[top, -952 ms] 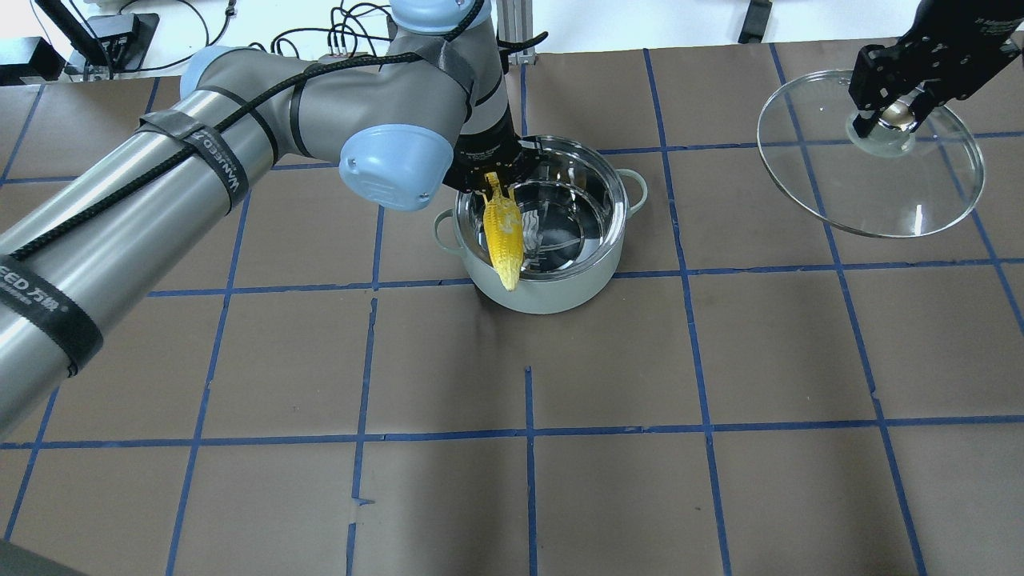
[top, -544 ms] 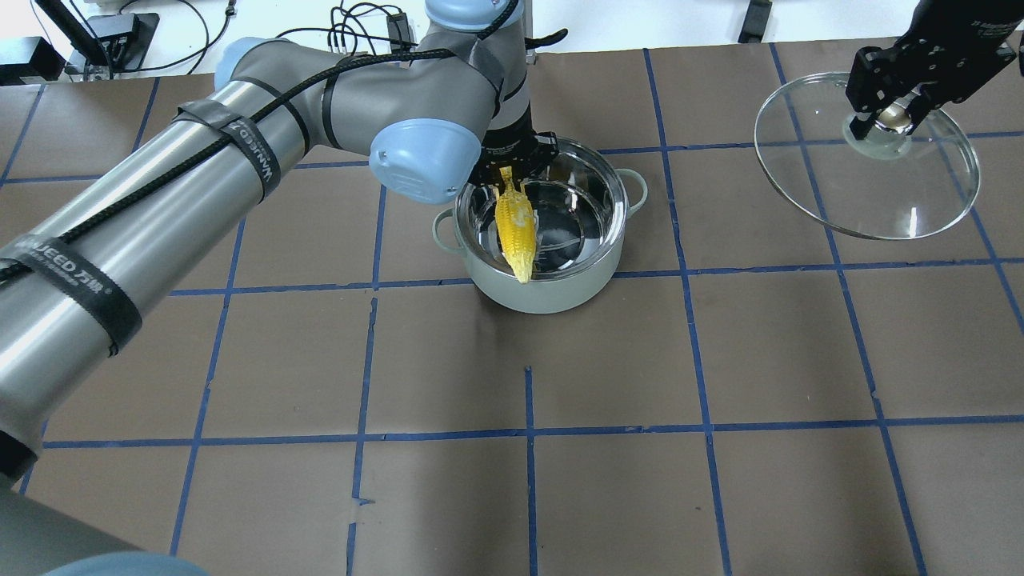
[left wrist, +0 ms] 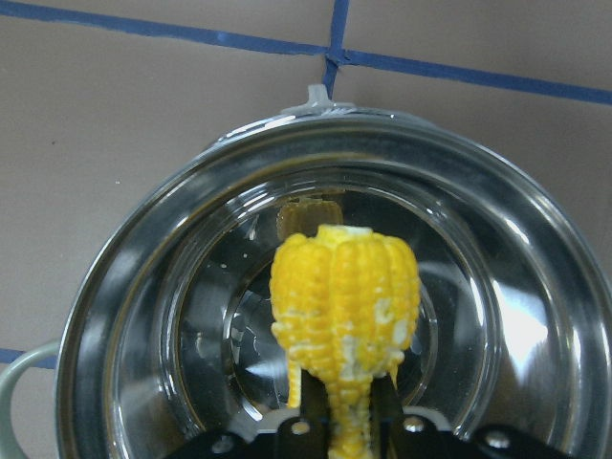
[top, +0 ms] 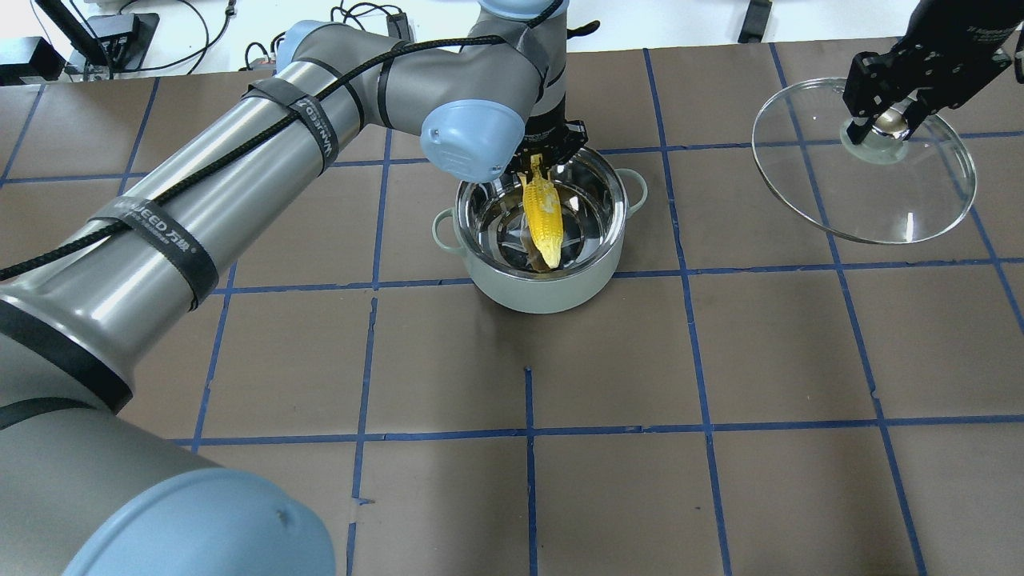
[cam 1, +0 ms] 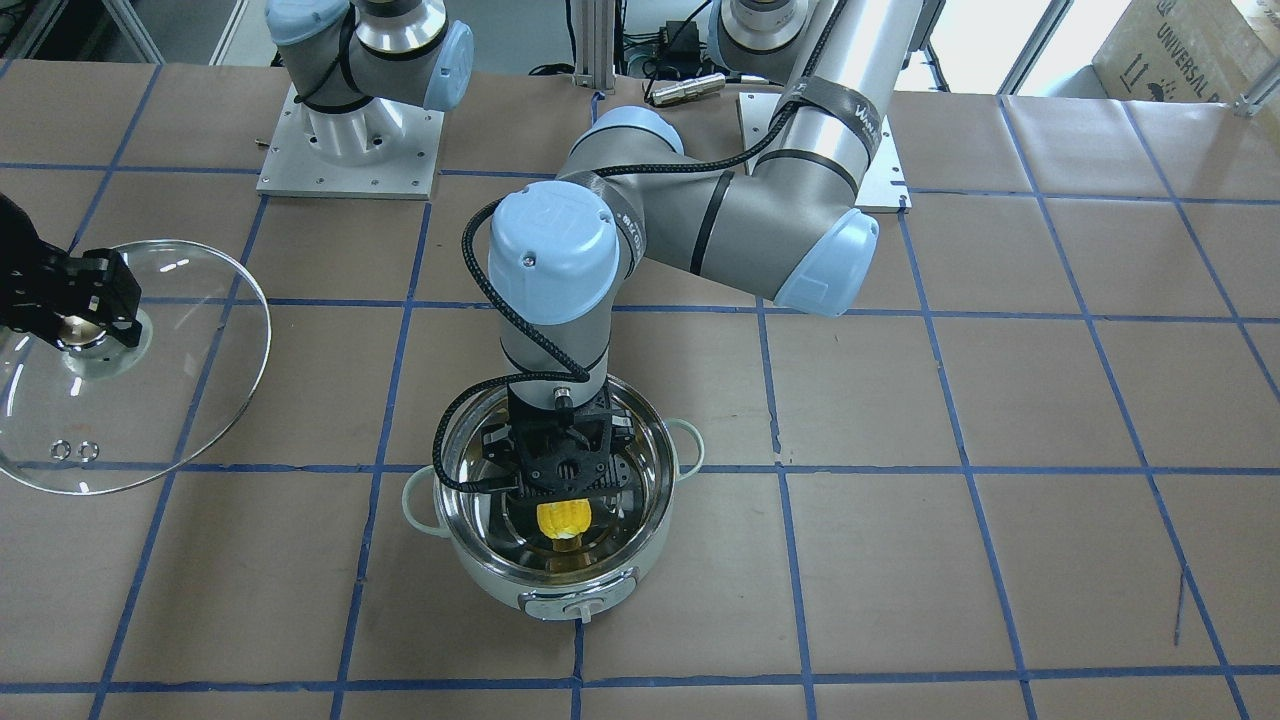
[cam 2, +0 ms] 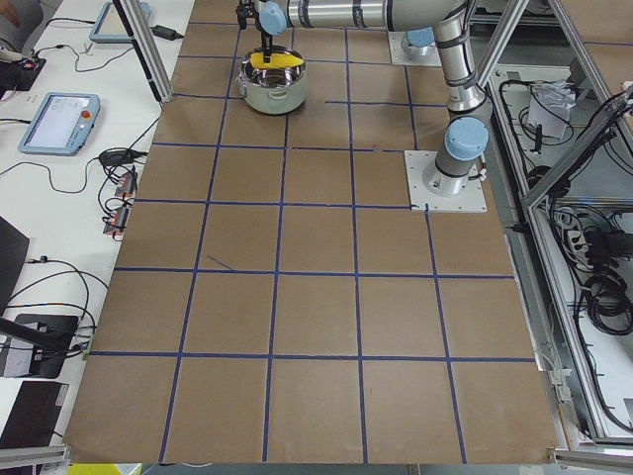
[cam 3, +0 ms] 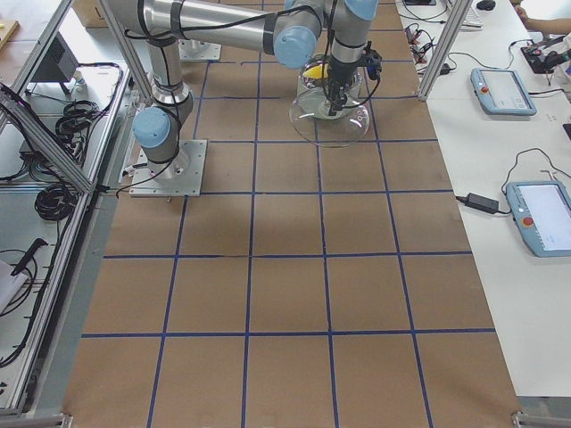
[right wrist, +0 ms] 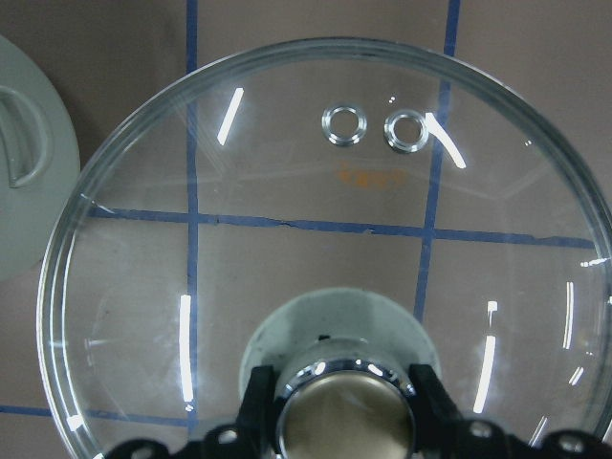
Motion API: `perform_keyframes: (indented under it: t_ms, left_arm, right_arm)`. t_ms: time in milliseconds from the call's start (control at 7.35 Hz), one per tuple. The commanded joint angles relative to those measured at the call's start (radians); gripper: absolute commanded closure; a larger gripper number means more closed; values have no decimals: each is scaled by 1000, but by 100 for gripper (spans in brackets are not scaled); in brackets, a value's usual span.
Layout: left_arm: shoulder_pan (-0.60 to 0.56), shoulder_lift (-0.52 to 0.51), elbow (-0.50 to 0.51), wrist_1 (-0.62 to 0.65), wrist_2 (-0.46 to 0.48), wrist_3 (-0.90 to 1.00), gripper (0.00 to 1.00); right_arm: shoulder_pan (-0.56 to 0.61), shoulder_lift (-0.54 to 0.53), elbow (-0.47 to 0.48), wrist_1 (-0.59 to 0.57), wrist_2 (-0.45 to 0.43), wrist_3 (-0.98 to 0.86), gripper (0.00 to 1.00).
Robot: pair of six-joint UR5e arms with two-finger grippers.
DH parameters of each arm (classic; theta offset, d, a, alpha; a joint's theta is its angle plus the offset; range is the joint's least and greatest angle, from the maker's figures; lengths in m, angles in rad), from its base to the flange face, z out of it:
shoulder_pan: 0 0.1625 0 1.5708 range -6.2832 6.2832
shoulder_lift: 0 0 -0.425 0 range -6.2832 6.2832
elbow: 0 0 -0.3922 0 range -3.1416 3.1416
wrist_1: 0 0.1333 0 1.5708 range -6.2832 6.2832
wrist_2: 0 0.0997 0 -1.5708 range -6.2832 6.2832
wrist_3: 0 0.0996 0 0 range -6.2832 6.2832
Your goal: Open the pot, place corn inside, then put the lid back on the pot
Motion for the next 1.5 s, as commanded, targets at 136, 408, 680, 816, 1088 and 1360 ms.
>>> perform_keyframes:
  t_ms: [136,408,680,816,1088,1360]
  left_arm:
    - [5,2,-6,-8,-6,10,0]
    - [8,0,-4,-11,-3,10,0]
    - [14,25,4,-84,-11,19,0]
    - [37,66,-13,-102,-11,167,0]
    - [184,194,-92,-169,-17,404,0]
    - [328,394,-252,-241,-17,553,0]
  right_arm:
    - [-1,1,1,0,2,1,64]
    - [1,1,1,0,2,3,64]
    - [1,1,1,-2,2,3,64]
    - [5,-6,-24,-2,5,29,64]
    - [51,-1,-41,-13,8,88,64]
    - [204,7,-41,-64,3,235,64]
